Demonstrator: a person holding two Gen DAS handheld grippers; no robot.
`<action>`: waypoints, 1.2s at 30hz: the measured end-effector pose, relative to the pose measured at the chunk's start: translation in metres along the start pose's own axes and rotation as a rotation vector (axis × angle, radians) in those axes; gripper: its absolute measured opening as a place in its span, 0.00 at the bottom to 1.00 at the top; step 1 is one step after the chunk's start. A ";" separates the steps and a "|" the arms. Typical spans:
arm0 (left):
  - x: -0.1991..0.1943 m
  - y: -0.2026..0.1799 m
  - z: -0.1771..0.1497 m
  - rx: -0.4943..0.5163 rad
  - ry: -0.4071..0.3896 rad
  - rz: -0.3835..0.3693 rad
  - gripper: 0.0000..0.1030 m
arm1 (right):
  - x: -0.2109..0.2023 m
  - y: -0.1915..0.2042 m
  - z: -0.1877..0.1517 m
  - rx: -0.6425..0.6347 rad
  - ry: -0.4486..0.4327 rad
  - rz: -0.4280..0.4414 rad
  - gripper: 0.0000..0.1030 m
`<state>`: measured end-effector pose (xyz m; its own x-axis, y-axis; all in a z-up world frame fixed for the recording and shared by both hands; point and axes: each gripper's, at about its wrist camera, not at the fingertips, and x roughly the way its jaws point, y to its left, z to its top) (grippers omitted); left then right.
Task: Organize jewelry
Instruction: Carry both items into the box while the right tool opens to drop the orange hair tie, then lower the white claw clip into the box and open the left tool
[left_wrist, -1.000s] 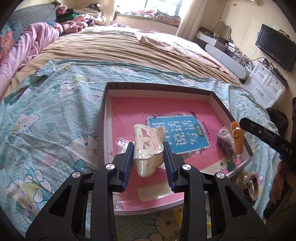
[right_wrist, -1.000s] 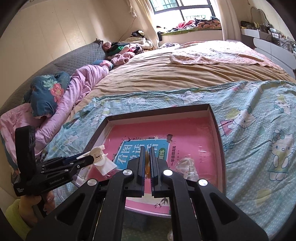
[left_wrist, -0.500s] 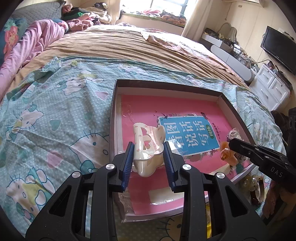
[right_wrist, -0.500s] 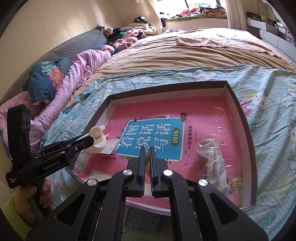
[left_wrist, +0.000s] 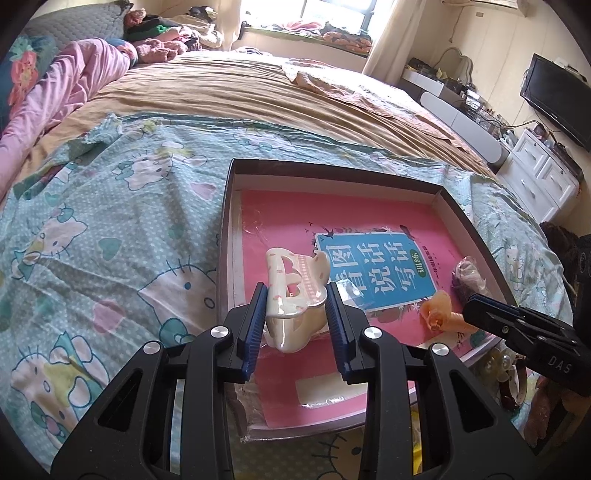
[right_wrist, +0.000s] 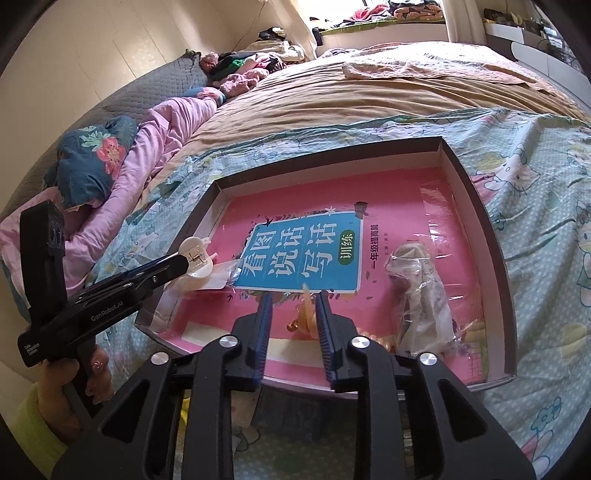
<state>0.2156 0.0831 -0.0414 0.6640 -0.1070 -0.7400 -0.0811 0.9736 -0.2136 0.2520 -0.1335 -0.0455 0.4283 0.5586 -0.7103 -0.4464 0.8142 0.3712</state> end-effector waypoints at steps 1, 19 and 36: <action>0.000 0.000 0.000 0.000 0.000 0.000 0.23 | -0.005 -0.001 -0.001 0.007 -0.010 -0.002 0.32; -0.013 -0.006 -0.001 -0.023 0.016 -0.026 0.60 | -0.056 -0.017 -0.008 0.058 -0.075 -0.021 0.52; -0.076 0.009 0.015 -0.097 -0.072 -0.043 0.89 | -0.089 -0.005 -0.004 0.018 -0.151 -0.035 0.65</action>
<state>0.1755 0.1030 0.0227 0.7201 -0.1300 -0.6816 -0.1208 0.9438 -0.3077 0.2125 -0.1877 0.0135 0.5577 0.5460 -0.6252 -0.4157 0.8356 0.3591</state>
